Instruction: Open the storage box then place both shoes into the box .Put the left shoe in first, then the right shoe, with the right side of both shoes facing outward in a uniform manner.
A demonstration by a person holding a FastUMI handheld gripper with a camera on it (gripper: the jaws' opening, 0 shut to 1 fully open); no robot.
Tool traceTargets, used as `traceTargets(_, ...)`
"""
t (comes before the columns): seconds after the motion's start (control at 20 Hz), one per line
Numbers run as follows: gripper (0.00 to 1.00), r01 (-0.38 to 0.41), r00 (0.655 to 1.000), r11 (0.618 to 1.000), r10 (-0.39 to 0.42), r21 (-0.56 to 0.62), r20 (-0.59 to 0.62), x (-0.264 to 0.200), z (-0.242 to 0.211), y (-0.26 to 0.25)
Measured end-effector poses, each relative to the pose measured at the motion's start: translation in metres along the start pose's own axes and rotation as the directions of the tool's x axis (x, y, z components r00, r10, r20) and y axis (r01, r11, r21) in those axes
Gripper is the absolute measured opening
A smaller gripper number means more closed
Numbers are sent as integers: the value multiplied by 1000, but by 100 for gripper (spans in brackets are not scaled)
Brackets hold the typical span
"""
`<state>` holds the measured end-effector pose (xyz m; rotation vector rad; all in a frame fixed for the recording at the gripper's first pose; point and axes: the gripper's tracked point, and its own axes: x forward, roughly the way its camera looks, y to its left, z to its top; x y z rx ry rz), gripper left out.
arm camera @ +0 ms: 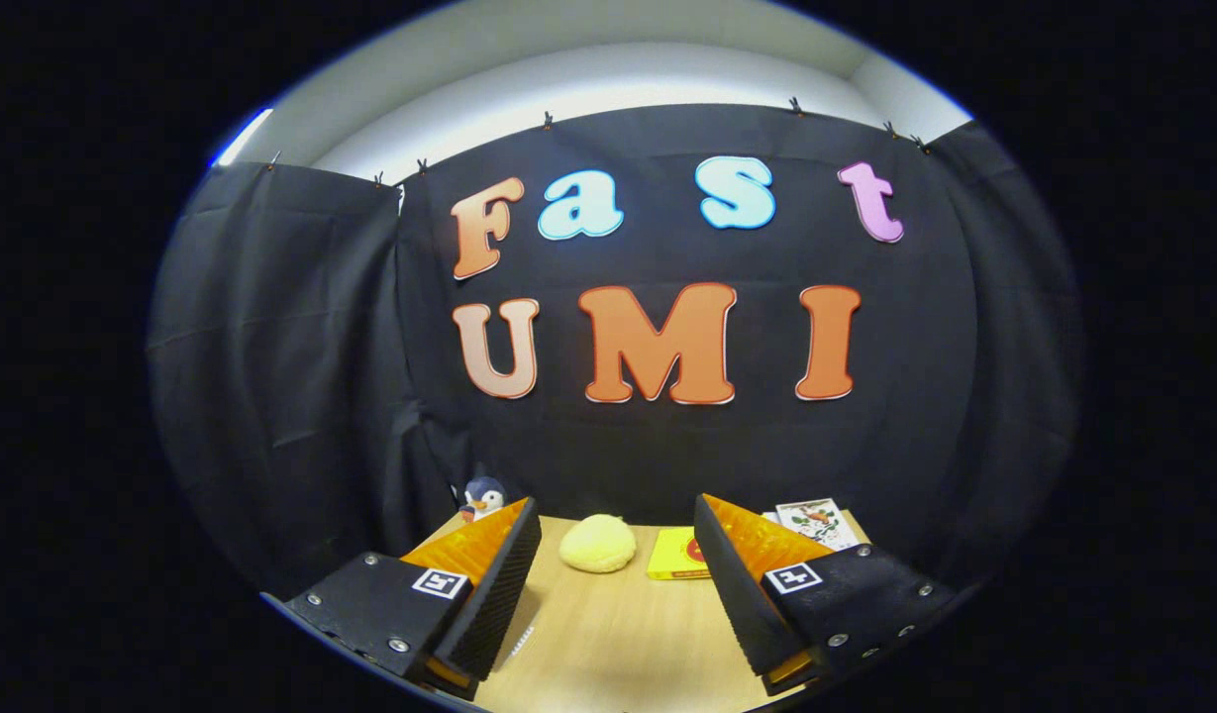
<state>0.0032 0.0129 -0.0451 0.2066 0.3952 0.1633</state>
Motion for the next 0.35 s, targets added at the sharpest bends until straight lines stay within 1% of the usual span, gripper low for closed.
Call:
traceTargets(0.2, 94, 32, 996, 999, -33, 14, 79, -24, 18, -31)
traceTargets(0.35, 94, 55, 986, 998, -56, 11, 159, -35, 26, -48)
